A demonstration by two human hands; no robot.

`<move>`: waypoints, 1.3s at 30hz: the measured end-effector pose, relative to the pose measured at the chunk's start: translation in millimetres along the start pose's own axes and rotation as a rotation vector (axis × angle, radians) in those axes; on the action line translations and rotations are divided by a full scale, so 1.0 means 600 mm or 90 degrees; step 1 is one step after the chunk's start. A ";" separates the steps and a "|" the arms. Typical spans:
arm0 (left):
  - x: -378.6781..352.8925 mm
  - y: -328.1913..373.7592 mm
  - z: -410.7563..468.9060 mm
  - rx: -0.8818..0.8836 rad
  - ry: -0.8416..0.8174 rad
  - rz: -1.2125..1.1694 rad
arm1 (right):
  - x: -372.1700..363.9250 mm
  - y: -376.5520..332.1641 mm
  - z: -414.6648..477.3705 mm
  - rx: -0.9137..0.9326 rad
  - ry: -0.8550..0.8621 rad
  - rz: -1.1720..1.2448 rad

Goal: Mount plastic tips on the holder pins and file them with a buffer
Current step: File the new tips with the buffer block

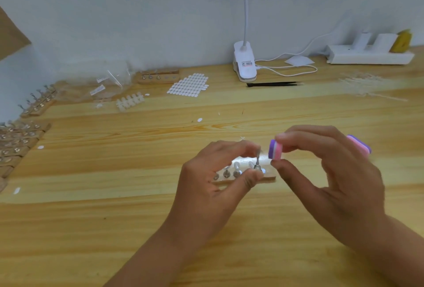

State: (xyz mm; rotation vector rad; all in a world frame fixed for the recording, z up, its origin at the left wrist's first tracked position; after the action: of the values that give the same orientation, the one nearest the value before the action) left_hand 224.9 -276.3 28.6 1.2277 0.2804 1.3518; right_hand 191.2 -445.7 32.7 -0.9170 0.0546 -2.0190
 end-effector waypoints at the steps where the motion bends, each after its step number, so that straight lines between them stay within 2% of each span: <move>1: -0.002 0.001 -0.001 -0.002 -0.005 0.006 | -0.003 -0.007 -0.001 0.025 -0.003 -0.005; 3: -0.003 0.003 -0.003 -0.002 -0.006 0.014 | -0.010 -0.002 -0.005 0.034 -0.031 -0.022; 7: 0.002 0.003 -0.003 0.006 0.008 0.021 | -0.001 0.020 -0.003 -0.052 -0.025 -0.038; 9: -0.002 0.004 -0.002 0.009 0.004 0.022 | 0.000 0.004 -0.001 -0.020 -0.003 -0.039; 12: -0.008 0.006 -0.005 0.003 -0.006 0.028 | -0.009 -0.008 -0.005 0.056 -0.037 -0.054; 15: -0.004 0.005 -0.003 0.012 0.007 0.024 | -0.009 0.007 -0.004 0.025 -0.045 -0.040; 19: -0.004 0.009 -0.004 0.004 0.017 0.030 | -0.014 -0.004 -0.007 0.062 -0.039 -0.036; 24: -0.001 0.004 -0.002 0.015 0.025 0.033 | -0.016 0.018 -0.007 -0.037 -0.062 -0.008; 28: -0.002 0.001 0.000 0.022 0.023 0.031 | -0.023 0.003 -0.007 -0.008 -0.052 0.012; 32: 0.001 0.005 -0.001 0.007 0.031 0.043 | -0.021 0.025 -0.010 -0.066 -0.094 0.013; 36: -0.003 0.000 0.001 0.022 0.020 0.042 | -0.019 -0.001 -0.005 -0.004 -0.034 0.001; 39: -0.007 -0.002 -0.002 0.024 0.011 0.037 | -0.020 0.004 -0.006 -0.002 -0.049 -0.020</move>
State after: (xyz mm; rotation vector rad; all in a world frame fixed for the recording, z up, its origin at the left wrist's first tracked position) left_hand 223.2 -278.9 25.4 1.2640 0.2856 1.4127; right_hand 194.3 -439.5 22.1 -1.0033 0.0009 -2.0109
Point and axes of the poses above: each hand's wrist, its own z-axis towards the middle knuckle, its own x-axis out of the back of the hand, y = z × x, the point moved 5 cm from there along z, towards the middle knuckle, and after that the axes turned 13 degrees about -y, right-handed, at the moved point
